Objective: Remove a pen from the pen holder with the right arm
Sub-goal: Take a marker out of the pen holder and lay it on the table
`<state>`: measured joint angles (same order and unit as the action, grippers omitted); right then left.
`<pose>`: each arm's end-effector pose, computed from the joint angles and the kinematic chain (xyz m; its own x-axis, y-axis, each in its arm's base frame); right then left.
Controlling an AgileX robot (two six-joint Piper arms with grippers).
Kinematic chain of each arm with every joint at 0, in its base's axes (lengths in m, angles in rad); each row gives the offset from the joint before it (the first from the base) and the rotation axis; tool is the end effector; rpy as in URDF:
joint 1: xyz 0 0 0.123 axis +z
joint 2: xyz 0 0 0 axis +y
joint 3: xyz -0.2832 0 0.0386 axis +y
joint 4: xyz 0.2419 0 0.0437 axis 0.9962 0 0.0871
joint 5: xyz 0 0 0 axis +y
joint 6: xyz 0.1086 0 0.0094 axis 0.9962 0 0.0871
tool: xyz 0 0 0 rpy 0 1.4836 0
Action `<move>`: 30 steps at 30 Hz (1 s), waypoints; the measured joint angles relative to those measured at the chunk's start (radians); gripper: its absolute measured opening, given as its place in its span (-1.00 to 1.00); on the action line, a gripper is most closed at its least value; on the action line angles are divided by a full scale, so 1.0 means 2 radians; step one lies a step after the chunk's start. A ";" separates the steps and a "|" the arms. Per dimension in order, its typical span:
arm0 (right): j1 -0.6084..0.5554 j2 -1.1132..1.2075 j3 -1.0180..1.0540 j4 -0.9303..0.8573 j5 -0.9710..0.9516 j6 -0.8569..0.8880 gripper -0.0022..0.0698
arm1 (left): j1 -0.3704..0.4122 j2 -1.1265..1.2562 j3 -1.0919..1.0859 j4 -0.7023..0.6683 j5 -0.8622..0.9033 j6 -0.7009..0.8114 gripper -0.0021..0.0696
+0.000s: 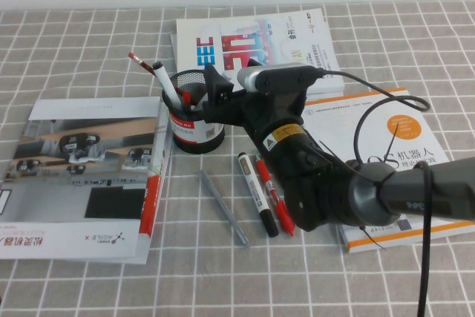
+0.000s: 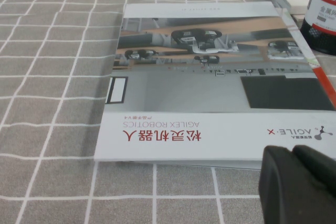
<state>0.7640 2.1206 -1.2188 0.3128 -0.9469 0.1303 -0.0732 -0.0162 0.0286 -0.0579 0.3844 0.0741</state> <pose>0.3583 0.3056 0.1930 -0.0786 0.3427 -0.9361 -0.4906 0.8042 0.3356 0.0621 -0.0069 0.1645 -0.3013 0.0426 -0.9526 0.0999 0.9949 0.0129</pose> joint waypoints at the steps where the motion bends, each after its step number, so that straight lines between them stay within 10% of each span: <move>1: 0.000 0.001 -0.005 0.003 0.001 0.000 0.52 | 0.000 0.000 0.000 0.000 0.000 0.000 -0.95; 30: 0.000 0.032 -0.065 0.031 0.065 0.000 0.51 | 0.000 0.000 0.000 0.000 0.000 0.000 -0.95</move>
<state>0.7640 2.1846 -1.3480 0.3741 -0.8174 0.1303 -0.0732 -0.0162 0.0286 -0.0579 0.3844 0.0741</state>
